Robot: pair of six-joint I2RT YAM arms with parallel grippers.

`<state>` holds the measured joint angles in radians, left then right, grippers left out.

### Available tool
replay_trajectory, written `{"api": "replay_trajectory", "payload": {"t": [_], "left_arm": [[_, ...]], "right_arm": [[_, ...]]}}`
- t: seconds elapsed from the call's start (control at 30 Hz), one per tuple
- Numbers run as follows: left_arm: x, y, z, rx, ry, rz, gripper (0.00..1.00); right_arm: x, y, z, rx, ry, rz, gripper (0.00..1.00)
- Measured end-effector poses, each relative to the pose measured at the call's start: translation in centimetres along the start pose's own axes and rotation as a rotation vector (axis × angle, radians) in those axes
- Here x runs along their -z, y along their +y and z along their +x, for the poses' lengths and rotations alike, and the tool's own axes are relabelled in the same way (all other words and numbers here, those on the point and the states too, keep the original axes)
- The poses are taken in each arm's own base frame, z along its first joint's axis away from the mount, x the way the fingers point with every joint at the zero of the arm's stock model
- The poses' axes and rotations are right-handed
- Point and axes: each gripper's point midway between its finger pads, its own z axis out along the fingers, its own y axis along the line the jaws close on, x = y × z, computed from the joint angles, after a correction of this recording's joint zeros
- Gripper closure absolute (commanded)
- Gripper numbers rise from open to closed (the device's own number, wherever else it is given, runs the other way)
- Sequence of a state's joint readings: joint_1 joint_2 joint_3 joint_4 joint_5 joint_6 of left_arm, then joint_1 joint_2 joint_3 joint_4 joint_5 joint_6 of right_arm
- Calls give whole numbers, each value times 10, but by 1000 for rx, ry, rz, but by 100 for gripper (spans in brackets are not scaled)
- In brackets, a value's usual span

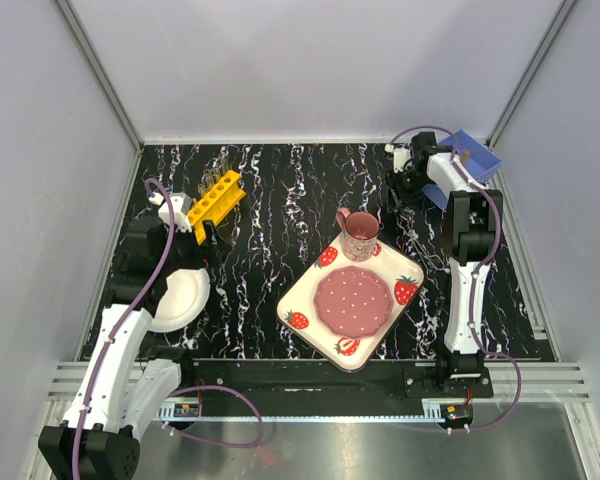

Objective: Organize the chemistry lab equipment

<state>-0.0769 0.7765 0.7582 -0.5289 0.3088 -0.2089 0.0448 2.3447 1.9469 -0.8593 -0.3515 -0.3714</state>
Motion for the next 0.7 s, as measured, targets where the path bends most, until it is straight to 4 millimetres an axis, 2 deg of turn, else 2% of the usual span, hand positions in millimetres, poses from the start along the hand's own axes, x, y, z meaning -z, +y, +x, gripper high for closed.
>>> {"api": "replay_trajectory", "payload": {"t": [0.23,0.7], "left_arm": [[0,0,0,0,0,0,1],[0,0,0,0,0,0,1]], "right_arm": [[-3,-6,-7,7,-16,46,61],[-6,-16,-13,37,-45,111,84]]}}
